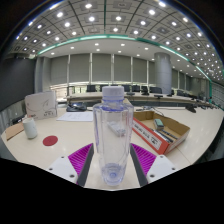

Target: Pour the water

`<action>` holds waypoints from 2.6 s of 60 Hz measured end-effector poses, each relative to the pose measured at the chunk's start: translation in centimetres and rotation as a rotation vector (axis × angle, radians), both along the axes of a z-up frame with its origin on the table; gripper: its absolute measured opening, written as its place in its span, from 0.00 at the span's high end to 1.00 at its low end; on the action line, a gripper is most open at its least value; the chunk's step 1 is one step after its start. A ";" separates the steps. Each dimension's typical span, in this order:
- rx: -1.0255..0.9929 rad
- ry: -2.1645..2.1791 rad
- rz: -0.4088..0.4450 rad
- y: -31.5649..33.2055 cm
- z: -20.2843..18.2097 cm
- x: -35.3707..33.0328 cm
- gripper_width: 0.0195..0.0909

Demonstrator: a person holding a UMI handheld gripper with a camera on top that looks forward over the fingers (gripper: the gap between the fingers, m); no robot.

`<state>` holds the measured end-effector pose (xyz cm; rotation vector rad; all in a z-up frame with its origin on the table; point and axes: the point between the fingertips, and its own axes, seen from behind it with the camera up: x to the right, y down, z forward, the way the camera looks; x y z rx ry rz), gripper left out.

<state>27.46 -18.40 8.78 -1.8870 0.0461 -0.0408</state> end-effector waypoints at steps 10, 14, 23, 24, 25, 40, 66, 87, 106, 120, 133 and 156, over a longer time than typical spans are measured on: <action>0.017 -0.030 -0.003 1.4 -0.7 0.5 0.58; 0.014 -0.036 -0.006 1.5 -0.6 0.3 0.65; -0.010 -0.110 -0.015 2.0 0.0 0.4 0.76; -0.010 -0.120 -0.015 1.9 0.2 0.3 0.77; -0.011 -0.131 -0.016 2.1 0.4 0.4 0.76; -0.012 -0.380 -0.044 5.3 6.7 -3.2 0.76; 0.118 -1.206 0.077 13.8 17.8 -24.6 0.76; 0.111 -1.886 0.212 18.3 12.8 -33.1 0.77; 0.094 -2.073 0.276 19.5 10.6 -33.6 0.77; 0.065 -1.644 0.260 18.1 11.9 -32.9 0.77; 0.094 -1.005 0.217 16.1 14.0 -32.8 0.76; -0.025 -0.175 0.252 16.2 4.4 -31.8 0.76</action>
